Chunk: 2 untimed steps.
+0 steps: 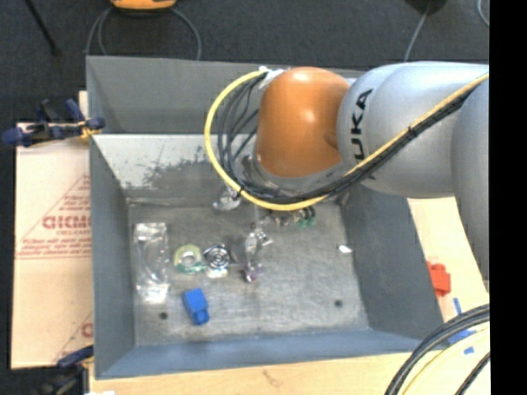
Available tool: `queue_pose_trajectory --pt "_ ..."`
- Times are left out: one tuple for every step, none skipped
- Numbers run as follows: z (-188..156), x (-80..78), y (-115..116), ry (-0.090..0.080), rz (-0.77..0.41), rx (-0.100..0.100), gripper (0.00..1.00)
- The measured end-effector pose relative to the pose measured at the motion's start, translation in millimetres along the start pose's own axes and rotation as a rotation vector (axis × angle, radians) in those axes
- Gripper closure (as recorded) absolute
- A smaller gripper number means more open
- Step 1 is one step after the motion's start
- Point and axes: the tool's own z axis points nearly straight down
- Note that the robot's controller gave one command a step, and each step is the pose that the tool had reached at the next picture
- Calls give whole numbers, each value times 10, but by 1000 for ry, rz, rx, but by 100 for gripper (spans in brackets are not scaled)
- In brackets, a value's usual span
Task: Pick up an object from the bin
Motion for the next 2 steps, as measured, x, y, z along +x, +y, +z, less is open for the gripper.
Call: queue_pose_trajectory --pt "1022 117 20 -4 -314 1 0" --pt "989 96 17 -11 -312 3 100"
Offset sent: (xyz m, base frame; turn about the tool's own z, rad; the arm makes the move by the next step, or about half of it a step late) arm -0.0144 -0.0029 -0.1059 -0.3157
